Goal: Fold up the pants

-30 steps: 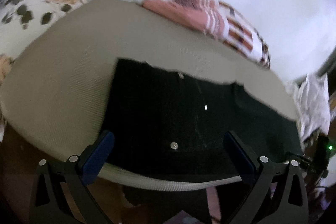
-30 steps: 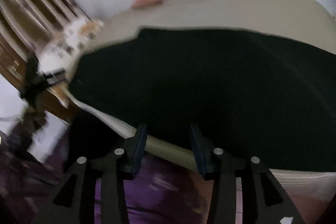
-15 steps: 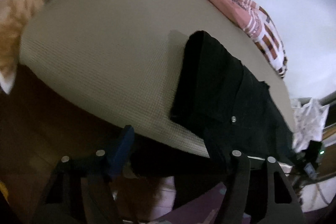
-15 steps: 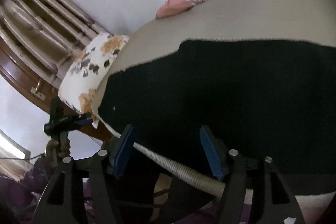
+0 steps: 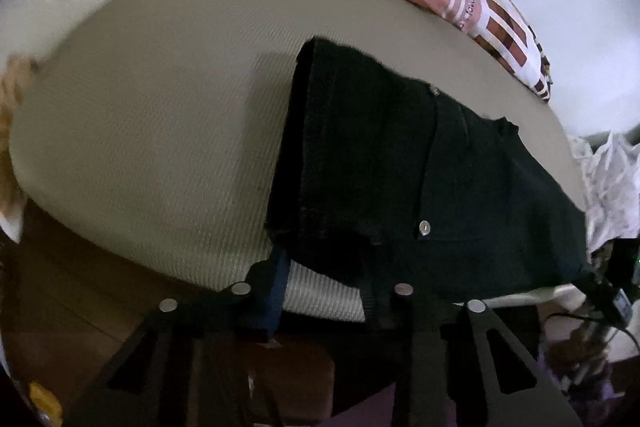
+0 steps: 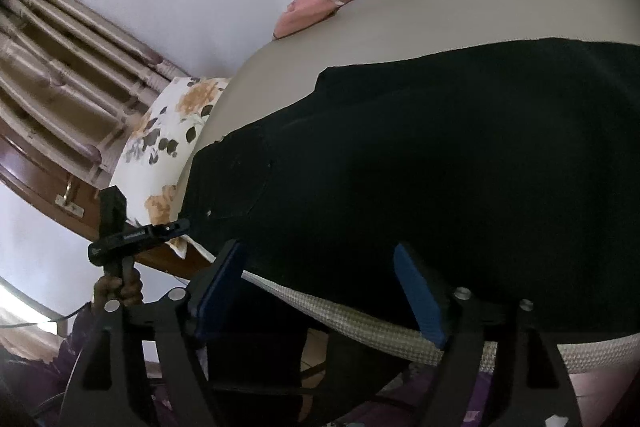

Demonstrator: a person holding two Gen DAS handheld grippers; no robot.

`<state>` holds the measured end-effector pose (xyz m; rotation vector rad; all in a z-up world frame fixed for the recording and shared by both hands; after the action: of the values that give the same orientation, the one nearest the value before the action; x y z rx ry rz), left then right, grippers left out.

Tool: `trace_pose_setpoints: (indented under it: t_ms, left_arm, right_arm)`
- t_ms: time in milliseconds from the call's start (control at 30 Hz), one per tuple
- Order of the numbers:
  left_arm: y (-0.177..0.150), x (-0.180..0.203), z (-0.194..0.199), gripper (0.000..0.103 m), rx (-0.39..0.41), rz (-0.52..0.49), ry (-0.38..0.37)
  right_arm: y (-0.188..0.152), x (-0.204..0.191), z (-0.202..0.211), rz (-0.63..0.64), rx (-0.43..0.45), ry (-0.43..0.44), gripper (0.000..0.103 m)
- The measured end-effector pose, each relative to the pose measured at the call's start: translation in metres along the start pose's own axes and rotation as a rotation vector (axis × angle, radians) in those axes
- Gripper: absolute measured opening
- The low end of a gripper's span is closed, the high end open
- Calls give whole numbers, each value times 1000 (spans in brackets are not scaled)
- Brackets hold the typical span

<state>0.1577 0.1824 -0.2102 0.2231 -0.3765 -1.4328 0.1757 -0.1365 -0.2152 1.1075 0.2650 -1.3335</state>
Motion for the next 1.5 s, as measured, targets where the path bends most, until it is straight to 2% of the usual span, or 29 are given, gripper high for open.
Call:
trace_pose_setpoints:
  t_ms: [67, 100, 167, 233, 267, 333, 367, 467, 633, 733, 833, 900, 1067, 1133, 1200, 1267, 1333, 1367, 1500]
  left_arm:
    - [12, 4, 17, 29, 75, -6, -14]
    - [16, 7, 28, 23, 118, -16, -32]
    - [20, 2, 35, 20, 163, -28, 13]
    - [12, -18, 14, 20, 78, 21, 37]
    - [5, -28, 1, 20, 16, 75, 4]
    - [-1, -39, -6, 20, -6, 160, -74]
    - [1, -41, -2, 20, 11, 169, -74]
    - [15, -39, 24, 20, 126, 134, -12]
    - [25, -9, 46, 22, 215, 63, -35]
    - [19, 10, 20, 22, 162, -19, -11]
    - [10, 14, -18, 21, 82, -32, 14]
    - [11, 11, -21, 22, 109, -24, 7]
    - [11, 7, -24, 22, 119, 1, -11]
    - [11, 5, -24, 22, 120, 18, -21]
    - [11, 6, -24, 22, 119, 27, -29]
    - [11, 6, -24, 22, 119, 38, -34]
    - [12, 5, -25, 22, 120, 47, -37]
    - [12, 5, -25, 22, 121, 50, -37]
    - [12, 5, -25, 22, 129, 54, -40]
  right_arm:
    - [-2, 0, -3, 1, -5, -1, 77]
    - [-4, -1, -3, 5, -8, -3, 77]
    - [-9, -1, -6, 20, -20, -12, 77]
    - [-11, 2, -10, 13, -29, -12, 77]
    - [-11, 3, -11, 6, -31, -10, 77]
    - [-9, 1, -9, 10, -29, -6, 77]
    - [-7, -2, -8, 18, -26, -2, 77]
    - [12, -17, 2, 59, 2, 50, 77]
    - [60, -29, 2, 159, 14, 67, 77]
    - [87, -28, -15, 250, -28, 44, 77]
    - [109, -17, -37, 326, -86, -14, 77]
    - [123, -8, -51, 349, -123, -30, 77]
    - [150, 3, -81, 436, -158, -67, 77]
    - [154, 6, -93, 452, -194, -47, 77]
    - [150, 7, -105, 457, -250, -14, 71]
    - [142, 8, -117, 466, -326, 20, 52]
    - [136, 11, -129, 488, -385, 17, 43]
    - [133, 9, -134, 482, -409, 49, 39]
    - [134, 3, -138, 479, -421, 96, 39]
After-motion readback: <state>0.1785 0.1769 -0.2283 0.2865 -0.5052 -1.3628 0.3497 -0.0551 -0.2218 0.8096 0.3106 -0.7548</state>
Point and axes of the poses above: each gripper's, at about its wrist camera, not at the fingertips, and z roughly against the way its jaws point, x to its right, y to its top, the point moved 9 cm from there along -z, roughly the way its jaws point, and after that the axes turned 10 degrees about y, right-handed, at the moved point
